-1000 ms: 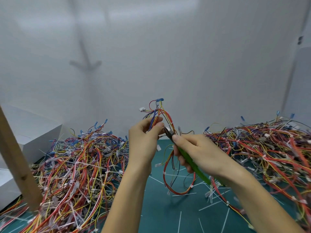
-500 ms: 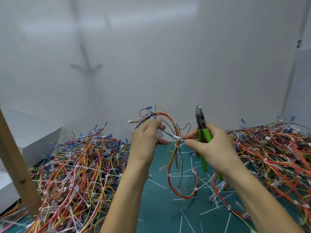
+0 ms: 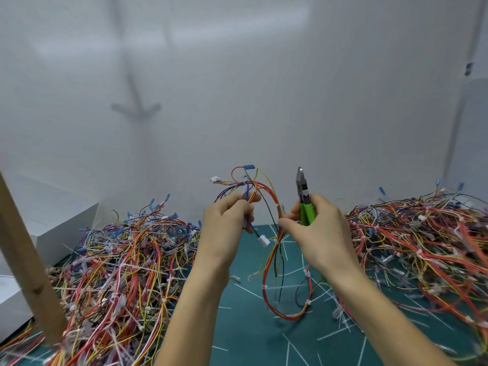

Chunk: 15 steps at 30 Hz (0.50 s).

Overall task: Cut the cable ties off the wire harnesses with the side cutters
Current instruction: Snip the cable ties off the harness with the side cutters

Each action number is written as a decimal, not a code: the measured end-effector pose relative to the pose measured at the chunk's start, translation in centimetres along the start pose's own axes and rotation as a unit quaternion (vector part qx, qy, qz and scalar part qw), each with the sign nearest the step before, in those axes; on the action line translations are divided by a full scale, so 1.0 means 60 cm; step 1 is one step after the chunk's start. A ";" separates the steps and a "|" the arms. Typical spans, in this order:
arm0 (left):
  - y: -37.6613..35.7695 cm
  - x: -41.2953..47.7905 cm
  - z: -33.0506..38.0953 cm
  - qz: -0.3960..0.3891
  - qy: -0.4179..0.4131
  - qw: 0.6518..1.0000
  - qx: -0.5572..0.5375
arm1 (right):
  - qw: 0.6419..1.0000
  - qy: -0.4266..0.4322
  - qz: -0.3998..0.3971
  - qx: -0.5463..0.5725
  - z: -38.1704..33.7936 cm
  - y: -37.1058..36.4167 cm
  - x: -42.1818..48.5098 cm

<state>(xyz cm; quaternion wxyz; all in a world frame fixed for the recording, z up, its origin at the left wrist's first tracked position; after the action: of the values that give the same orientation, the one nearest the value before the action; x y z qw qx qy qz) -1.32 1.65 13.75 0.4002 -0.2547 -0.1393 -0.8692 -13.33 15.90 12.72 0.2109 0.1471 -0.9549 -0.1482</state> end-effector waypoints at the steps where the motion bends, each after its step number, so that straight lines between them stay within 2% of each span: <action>1: 0.003 -0.001 -0.002 0.005 0.002 1.000 -0.005 | 1.000 0.001 -0.009 0.022 0.000 -0.001 0.000; 5: 0.012 -0.003 -0.019 0.003 0.017 1.000 -0.002 | 0.986 -0.026 -0.065 0.152 0.008 -0.010 0.002; 8: 0.015 -0.005 -0.025 -0.019 -0.009 0.995 0.099 | 0.965 -0.044 -0.096 0.241 0.009 -0.014 0.002; 11: 0.022 -0.007 -0.021 -0.004 -0.032 0.985 0.170 | 0.951 -0.051 -0.102 0.286 0.009 -0.015 0.004; 15: 0.027 -0.016 0.006 0.039 -0.092 0.973 0.208 | 0.948 -0.049 -0.077 0.307 0.013 -0.010 0.007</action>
<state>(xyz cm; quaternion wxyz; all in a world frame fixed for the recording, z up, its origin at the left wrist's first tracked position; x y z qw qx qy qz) 0.55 1.35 13.57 0.4638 -0.2496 -0.3434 -0.7776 -13.89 15.38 12.01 0.0967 0.2700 -0.9493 0.1289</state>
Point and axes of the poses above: each hand's wrist, its own x-axis towards the middle knuckle, its own y-axis out of the back of the hand, z = x × y, the point moved 10 cm from there along x, towards the middle knuckle, and after that the axes turned 11 degrees about -y, right-handed, at the moved point
